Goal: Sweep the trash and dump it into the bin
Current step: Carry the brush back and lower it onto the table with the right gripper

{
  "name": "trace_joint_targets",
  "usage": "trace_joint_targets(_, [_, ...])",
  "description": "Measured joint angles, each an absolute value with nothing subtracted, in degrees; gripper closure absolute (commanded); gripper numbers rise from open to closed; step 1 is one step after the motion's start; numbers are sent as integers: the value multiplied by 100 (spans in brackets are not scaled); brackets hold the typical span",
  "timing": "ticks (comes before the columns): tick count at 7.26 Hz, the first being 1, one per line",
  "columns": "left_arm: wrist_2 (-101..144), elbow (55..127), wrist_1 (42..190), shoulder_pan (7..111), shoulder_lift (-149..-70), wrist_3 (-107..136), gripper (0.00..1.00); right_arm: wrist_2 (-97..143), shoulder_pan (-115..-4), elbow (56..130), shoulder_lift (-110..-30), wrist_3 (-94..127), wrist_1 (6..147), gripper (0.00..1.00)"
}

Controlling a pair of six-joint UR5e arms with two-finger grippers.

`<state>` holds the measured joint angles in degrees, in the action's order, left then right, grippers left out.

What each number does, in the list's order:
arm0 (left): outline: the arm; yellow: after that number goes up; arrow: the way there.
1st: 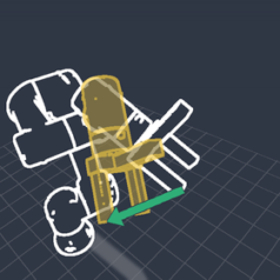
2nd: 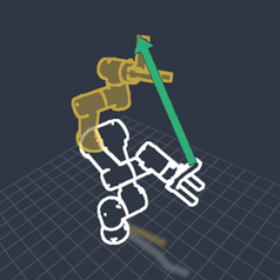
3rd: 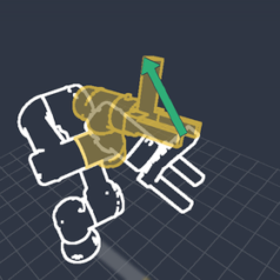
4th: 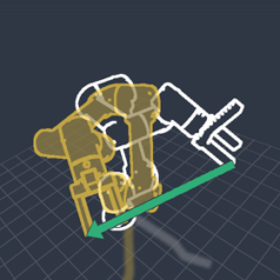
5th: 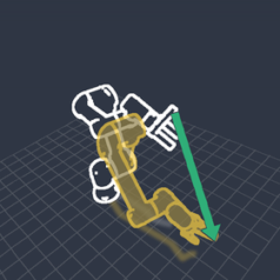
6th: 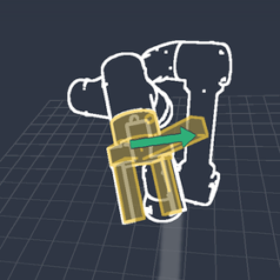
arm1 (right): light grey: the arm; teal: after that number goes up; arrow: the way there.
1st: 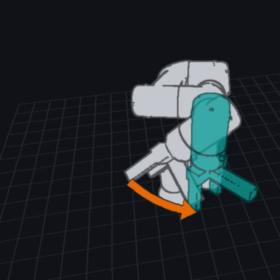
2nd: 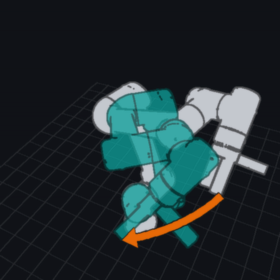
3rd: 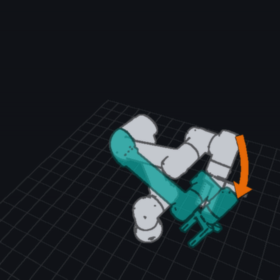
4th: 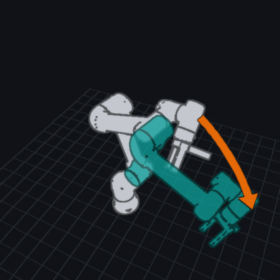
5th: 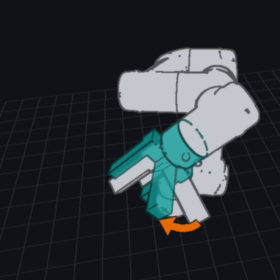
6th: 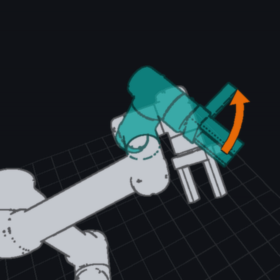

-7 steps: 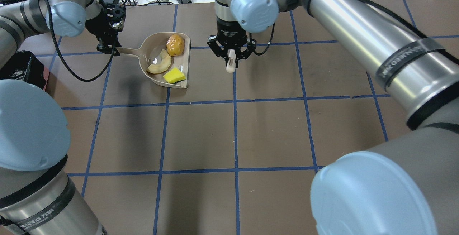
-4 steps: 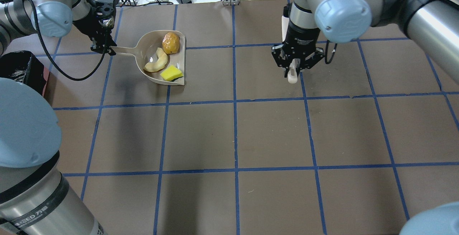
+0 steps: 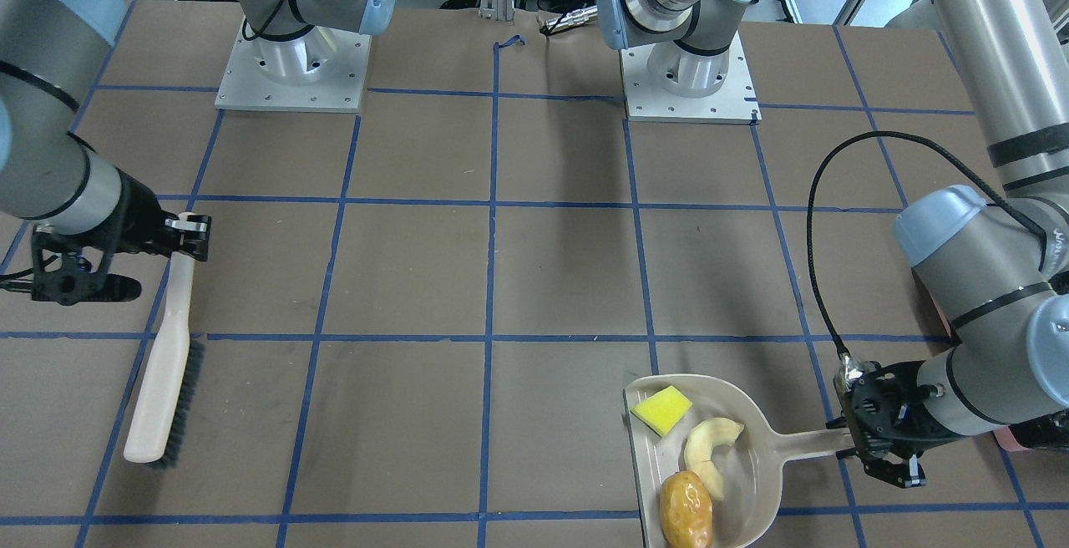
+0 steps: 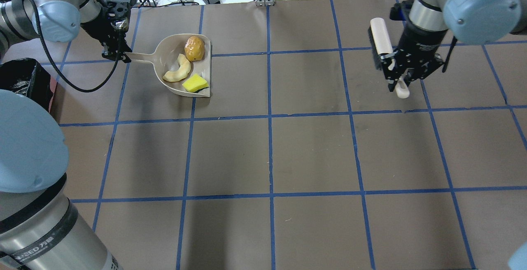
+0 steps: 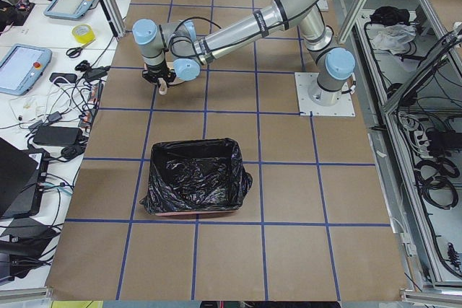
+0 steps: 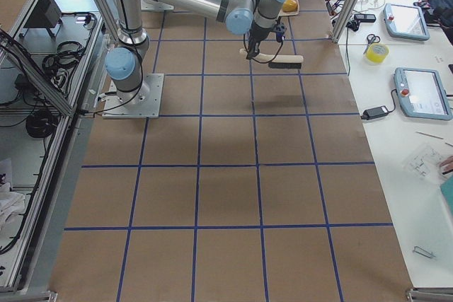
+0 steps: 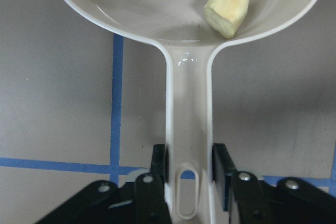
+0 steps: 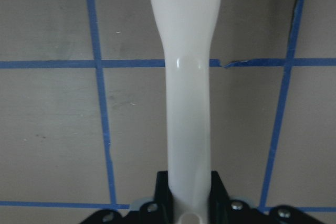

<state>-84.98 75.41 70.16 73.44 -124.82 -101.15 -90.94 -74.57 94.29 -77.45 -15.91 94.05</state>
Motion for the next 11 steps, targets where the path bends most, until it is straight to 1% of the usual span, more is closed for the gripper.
trace_joint_targets(2, [-8347,7533,7074,7215,-12461,-10116,100,-9285,-7007,9628,-7416,-1973,10050,100])
trace_joint_targets(4, [-8275,7498,7224,7111,-12409,-10116,100,-9287,-6942,9690,-7042,-1756,10535,100])
trace_joint_targets(8, [-8270,7527,7294,7000,-12291,-10134,100,-9286,-6942,9769,-6940,-1765,10562,100])
trace_joint_targets(9, [-8273,7523,7305,6953,-12276,-10161,100,-9303,-6943,9822,-6934,-1895,10553,90])
trace_joint_targets(10, [-8266,7519,7336,6872,-12265,-10208,100,-9311,-6943,9850,-6932,-2010,10552,72])
trace_joint_targets(11, [-8254,7517,7370,6804,-12252,-10242,100,-9313,-6942,9857,-6931,-2067,10575,30])
